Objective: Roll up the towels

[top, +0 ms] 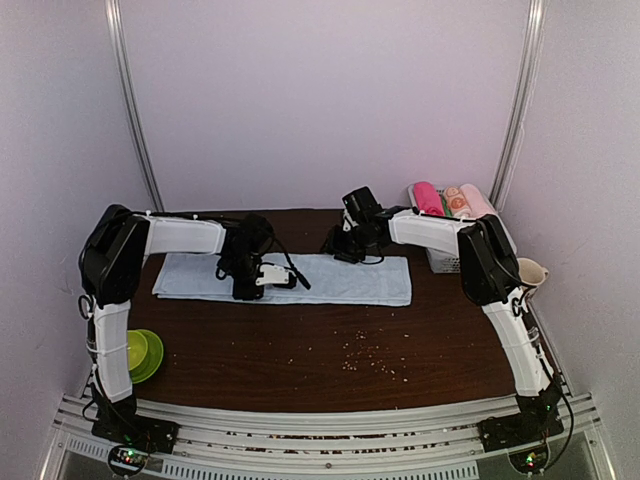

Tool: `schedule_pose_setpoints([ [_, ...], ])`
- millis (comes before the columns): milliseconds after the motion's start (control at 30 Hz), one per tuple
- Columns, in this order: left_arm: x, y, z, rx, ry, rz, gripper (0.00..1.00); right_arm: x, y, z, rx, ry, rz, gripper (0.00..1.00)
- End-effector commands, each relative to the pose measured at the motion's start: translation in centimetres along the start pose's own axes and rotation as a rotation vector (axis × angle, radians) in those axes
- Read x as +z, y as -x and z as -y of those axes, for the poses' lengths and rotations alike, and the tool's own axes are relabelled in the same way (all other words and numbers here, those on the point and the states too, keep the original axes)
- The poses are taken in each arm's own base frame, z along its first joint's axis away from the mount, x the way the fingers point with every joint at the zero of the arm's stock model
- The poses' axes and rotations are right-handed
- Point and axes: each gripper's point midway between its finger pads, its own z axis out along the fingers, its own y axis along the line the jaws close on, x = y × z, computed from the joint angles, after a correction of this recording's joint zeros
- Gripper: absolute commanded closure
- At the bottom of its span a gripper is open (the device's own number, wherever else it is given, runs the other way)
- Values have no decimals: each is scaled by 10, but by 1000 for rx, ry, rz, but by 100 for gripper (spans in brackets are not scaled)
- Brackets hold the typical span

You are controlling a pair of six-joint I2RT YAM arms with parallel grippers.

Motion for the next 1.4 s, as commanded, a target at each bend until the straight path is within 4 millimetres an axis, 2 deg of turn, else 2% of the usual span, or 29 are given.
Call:
schedule_pose_setpoints([
  [0, -3, 0, -7, -27, -1, 12, 90, 3, 5, 1, -3, -1, 10, 53],
  [600, -10, 2, -14, -44, 22, 29, 91, 2, 6, 1, -5, -2, 12, 53],
  [767, -11, 3, -15, -50, 26, 31, 100, 2, 5, 0, -6, -1, 12, 53],
  [1167, -32, 9, -8, -108, -46, 75, 100, 2, 5, 0, -11, -5, 10, 53],
  [1367, -28, 3, -2, -112, -78, 47, 100, 2, 6, 1, -12, -9, 10, 53],
])
